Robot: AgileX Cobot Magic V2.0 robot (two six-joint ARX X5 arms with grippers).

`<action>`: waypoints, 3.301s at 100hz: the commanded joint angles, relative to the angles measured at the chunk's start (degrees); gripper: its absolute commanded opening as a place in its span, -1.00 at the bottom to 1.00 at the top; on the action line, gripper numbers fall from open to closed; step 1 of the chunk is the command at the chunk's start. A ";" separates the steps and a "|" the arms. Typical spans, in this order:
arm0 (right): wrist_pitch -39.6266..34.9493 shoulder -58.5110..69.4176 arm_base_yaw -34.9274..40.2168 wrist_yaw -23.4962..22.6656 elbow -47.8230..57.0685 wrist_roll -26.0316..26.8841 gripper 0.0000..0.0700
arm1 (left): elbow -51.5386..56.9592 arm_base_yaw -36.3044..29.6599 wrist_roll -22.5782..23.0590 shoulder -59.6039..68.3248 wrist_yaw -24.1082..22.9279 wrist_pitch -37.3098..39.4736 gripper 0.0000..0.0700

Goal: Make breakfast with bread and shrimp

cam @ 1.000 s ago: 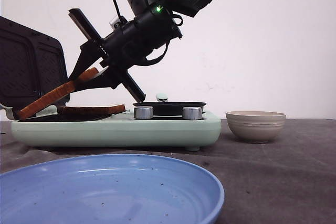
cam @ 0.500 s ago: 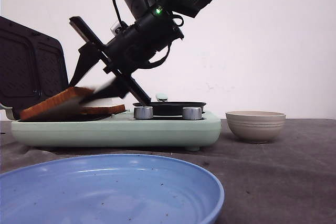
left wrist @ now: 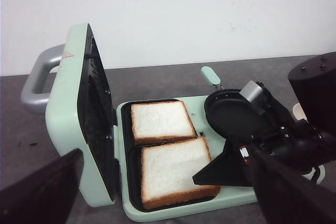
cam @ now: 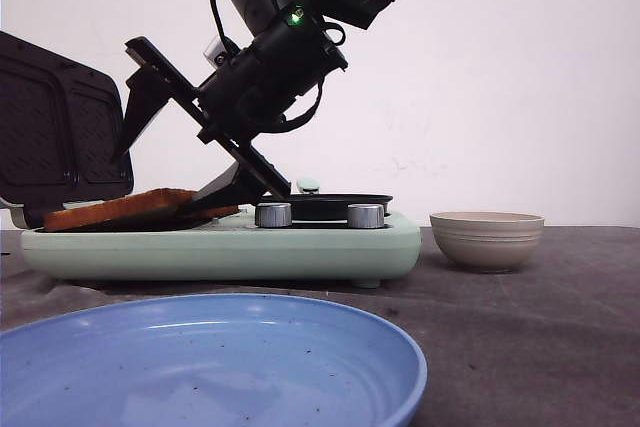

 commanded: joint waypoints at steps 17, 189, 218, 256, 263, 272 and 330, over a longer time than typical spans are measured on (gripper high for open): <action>-3.41 1.42 -0.11 0.50 3.56 -3.85 0.39 | 0.20 0.04 -0.13 0.09 -0.15 0.55 0.59; -17.79 -58.34 -17.03 18.99 -26.86 -38.01 0.26 | 0.20 0.04 -1.31 0.11 -1.36 0.02 0.59; -18.73 -87.10 -17.07 24.50 -46.58 -30.53 0.26 | 0.20 0.04 -2.75 0.11 -1.38 -0.50 0.59; -25.83 -114.40 -17.07 27.74 -60.37 -21.33 0.26 | 0.20 0.04 -3.02 0.35 -1.40 -4.33 0.59; -25.94 -114.84 -17.07 28.06 -60.52 -20.74 0.26 | 0.20 0.04 -3.21 0.35 -1.40 -4.74 0.59; -26.05 -114.29 -16.87 27.76 -60.54 -20.63 0.26 | 0.20 0.04 -3.17 0.35 -1.38 -4.96 0.59; -22.23 -108.39 -12.92 22.73 -66.88 -19.43 0.26 | 0.20 0.04 -4.63 0.33 -1.42 -7.08 0.59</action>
